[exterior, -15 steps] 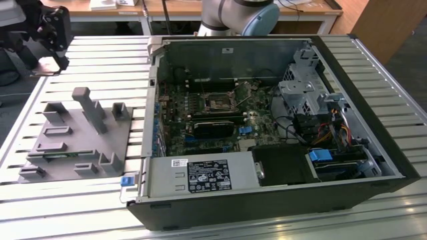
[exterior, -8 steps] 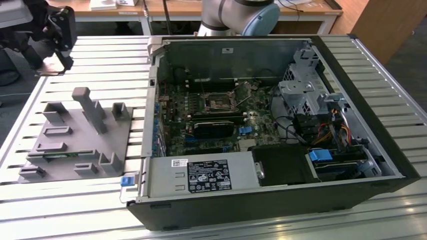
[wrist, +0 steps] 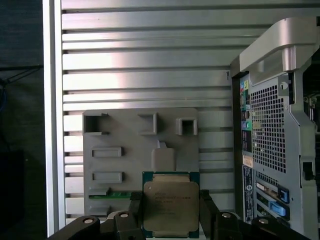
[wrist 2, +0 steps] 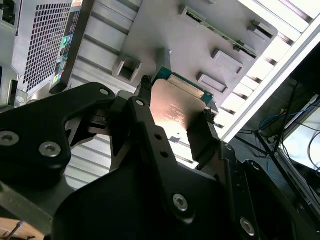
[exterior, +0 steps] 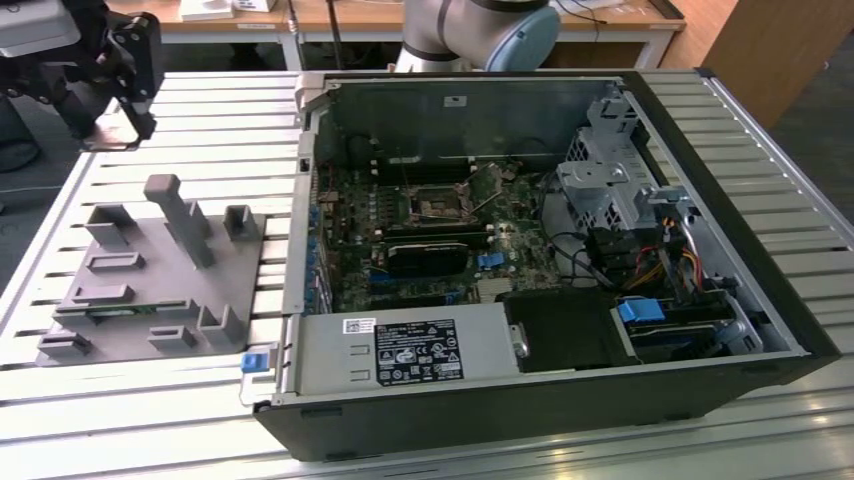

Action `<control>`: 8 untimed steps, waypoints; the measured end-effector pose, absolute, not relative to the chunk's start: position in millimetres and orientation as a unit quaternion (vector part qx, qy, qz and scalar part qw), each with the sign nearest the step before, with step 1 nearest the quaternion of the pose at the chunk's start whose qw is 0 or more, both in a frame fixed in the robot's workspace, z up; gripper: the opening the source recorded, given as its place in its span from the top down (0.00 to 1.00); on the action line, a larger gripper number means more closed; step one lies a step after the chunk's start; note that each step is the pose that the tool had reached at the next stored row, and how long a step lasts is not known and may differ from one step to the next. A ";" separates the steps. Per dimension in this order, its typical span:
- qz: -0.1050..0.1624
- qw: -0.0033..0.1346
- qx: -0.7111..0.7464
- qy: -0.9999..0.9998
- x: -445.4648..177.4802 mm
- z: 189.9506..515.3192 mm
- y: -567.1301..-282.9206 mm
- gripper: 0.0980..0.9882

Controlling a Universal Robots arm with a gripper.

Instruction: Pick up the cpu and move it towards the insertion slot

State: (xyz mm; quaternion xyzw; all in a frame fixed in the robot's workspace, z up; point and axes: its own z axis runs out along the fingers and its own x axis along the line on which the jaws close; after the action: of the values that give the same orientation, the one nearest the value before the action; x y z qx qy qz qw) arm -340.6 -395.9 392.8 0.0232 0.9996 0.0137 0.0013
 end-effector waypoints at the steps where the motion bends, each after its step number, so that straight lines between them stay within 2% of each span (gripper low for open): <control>1: 0.014 0.001 0.023 1.000 -339.7 392.8 -395.8 0.51; 8: 0.014 0.001 0.023 1.000 -333.4 392.8 -395.7 0.51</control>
State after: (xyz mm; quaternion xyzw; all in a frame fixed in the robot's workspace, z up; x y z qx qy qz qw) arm -333.4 -395.7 392.8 0.0232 0.9996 0.0136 0.0013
